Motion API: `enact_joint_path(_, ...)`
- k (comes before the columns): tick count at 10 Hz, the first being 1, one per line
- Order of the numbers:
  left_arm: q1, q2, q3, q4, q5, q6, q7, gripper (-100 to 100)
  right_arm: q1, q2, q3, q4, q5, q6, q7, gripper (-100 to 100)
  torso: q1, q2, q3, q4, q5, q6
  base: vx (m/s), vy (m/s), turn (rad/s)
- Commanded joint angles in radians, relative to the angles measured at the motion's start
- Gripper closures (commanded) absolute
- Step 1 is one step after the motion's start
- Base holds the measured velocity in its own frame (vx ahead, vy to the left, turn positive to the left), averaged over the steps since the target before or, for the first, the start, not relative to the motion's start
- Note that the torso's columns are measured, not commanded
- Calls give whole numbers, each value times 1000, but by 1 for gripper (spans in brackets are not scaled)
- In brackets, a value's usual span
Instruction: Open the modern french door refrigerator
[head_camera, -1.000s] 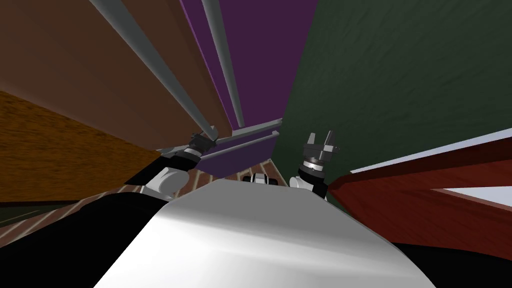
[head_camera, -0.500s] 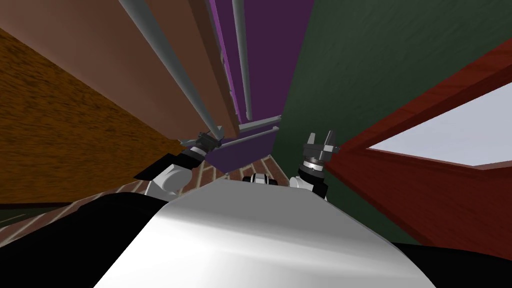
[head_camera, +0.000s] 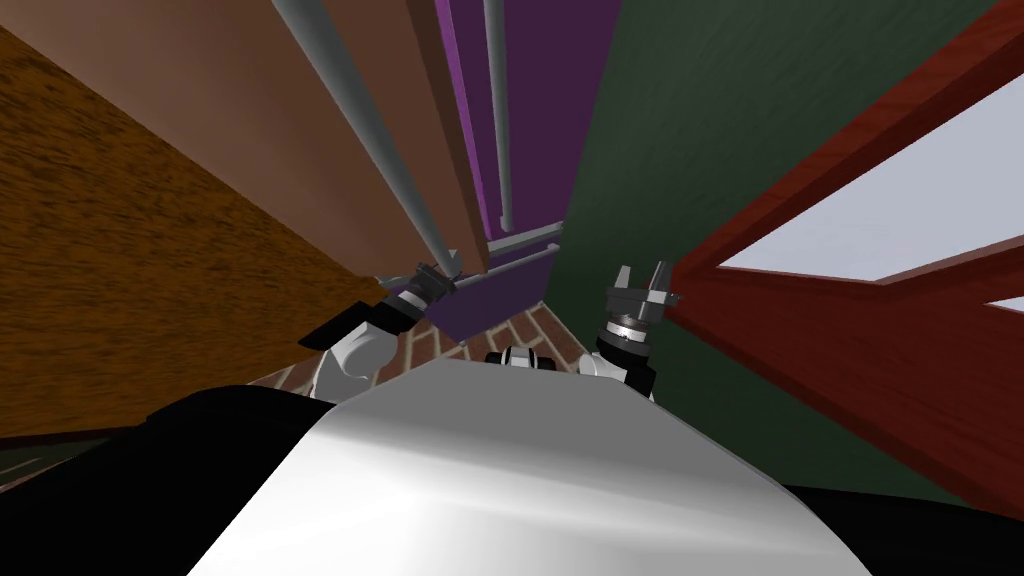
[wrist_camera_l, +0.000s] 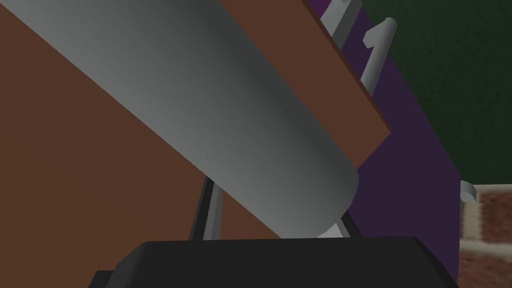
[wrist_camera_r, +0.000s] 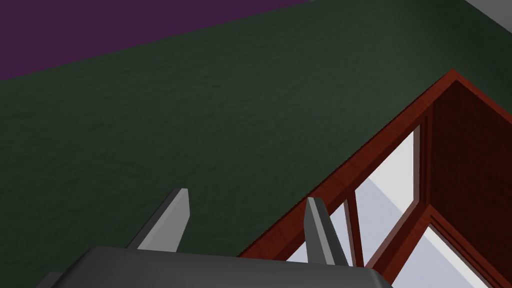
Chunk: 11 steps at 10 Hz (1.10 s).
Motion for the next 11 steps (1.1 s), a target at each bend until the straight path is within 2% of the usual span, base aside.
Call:
enact_joint_path(1,-42,3,-36,-6,-20,2,5,100,0,0,0,0,0,0,0,0,0,-2,-1,0,0,1,-135,161,-42)
enact_joint_path(5,-116,25,-142,-10,-46,18,7,100,0,0,0,0,0,0,0,0,-1,-5,-4,-2,0,3,-188,194,-108)
enact_joint_path(6,-96,20,-137,-3,-45,29,6,100,0,0,0,0,0,0,0,0,-2,-3,-3,-1,0,2,-92,74,-46)
enact_joint_path(8,-122,46,-165,11,-8,23,-14,100,0,0,0,0,0,0,0,0,-8,-13,-10,-4,-2,6,-127,142,-157)
enact_joint_path(11,-163,79,-195,30,45,9,-41,100,0,0,0,0,0,0,0,0,3,-3,-3,-1,2,1,-187,241,-207)
